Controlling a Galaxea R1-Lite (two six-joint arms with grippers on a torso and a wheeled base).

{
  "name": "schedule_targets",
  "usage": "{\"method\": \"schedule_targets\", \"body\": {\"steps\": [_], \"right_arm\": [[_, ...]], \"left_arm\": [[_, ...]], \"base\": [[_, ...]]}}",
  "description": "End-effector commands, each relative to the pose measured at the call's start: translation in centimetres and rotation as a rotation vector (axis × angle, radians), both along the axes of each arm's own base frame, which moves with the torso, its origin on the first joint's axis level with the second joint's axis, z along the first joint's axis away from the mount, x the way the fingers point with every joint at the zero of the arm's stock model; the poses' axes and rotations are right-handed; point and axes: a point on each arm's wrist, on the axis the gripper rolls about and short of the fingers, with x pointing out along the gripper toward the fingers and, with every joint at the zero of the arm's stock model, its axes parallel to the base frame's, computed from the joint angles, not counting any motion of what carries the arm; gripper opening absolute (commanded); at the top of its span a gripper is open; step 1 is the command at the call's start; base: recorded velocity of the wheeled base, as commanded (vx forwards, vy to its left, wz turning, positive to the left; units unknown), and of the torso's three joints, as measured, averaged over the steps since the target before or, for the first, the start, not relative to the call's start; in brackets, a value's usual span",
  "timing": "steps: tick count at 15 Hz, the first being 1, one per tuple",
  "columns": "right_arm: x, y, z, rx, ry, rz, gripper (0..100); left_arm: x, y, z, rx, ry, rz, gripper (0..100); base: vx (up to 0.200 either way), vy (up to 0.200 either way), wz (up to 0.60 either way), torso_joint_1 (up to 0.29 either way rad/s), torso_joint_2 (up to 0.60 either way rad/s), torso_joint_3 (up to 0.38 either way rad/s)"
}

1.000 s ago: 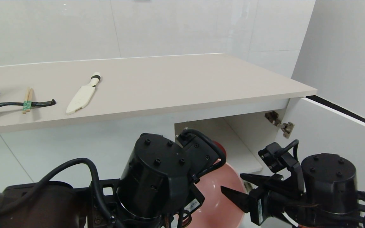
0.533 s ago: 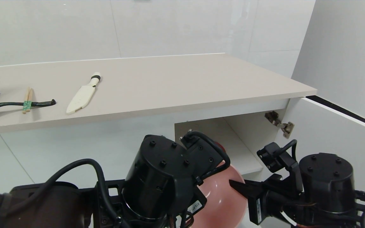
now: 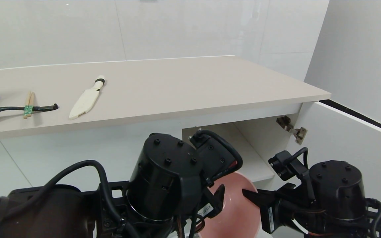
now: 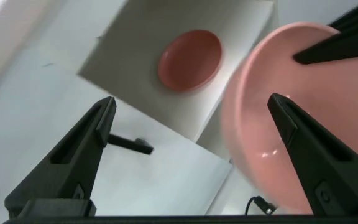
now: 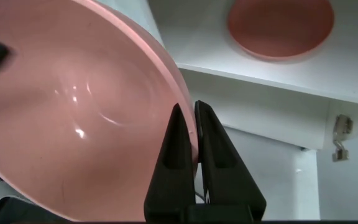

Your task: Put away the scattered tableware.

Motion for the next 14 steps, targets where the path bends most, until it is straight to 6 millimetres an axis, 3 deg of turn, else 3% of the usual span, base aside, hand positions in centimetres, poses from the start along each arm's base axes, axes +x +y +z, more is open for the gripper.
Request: {"method": "schedule_targets", "body": {"steps": [1, 3, 4, 5, 6, 9, 12, 14], "right_arm": [[0.8, -0.6, -0.8, -0.024, 0.025, -0.042, 0], [1.2, -0.9, -1.0, -0.027, 0.029, -0.061, 0], [1.2, -0.9, -1.0, -0.027, 0.029, -0.061, 0], [0.9, -1.1, -1.1, -0.010, 0.032, -0.036, 0], [0.9, -1.2, -1.1, -0.010, 0.032, -0.032, 0], [1.1, -1.7, -1.1, 0.002, 0.025, -0.056, 0], [1.4, -1.8, -1.1, 0.006, 0.022, -0.069, 0], [2.0, -2.1, -1.6, -0.010, 0.037, -0.091, 0]], "left_arm": [[0.4, 1.3, 1.2, -0.048, -0.010, 0.042, 100], [0.5, 3.3, 1.5, -0.105, 0.035, 0.053, 100], [0.5, 3.3, 1.5, -0.105, 0.035, 0.053, 100], [0.2, 5.5, 1.6, -0.170, 0.126, -0.049, 100], [0.1, 5.7, 1.5, -0.172, 0.130, -0.056, 100], [-4.1, 11.0, 1.8, -0.311, 0.234, -0.256, 100], [-5.5, 16.9, 0.4, -0.358, 0.187, -0.112, 100], [-7.2, 19.7, -0.8, -0.384, 0.141, -0.030, 100]], "base": [[0.000, 0.000, 0.00, 0.000, 0.00, 0.000], [0.000, 0.000, 0.00, 0.000, 0.00, 0.000], [0.000, 0.000, 0.00, 0.000, 0.00, 0.000], [0.000, 0.000, 0.00, 0.000, 0.00, 0.000], [0.000, 0.000, 0.00, 0.000, 0.00, 0.000], [0.000, 0.000, 0.00, 0.000, 0.00, 0.000], [0.000, 0.000, 0.00, 0.000, 0.00, 0.000], [0.000, 0.000, 0.00, 0.000, 0.00, 0.000]]}}
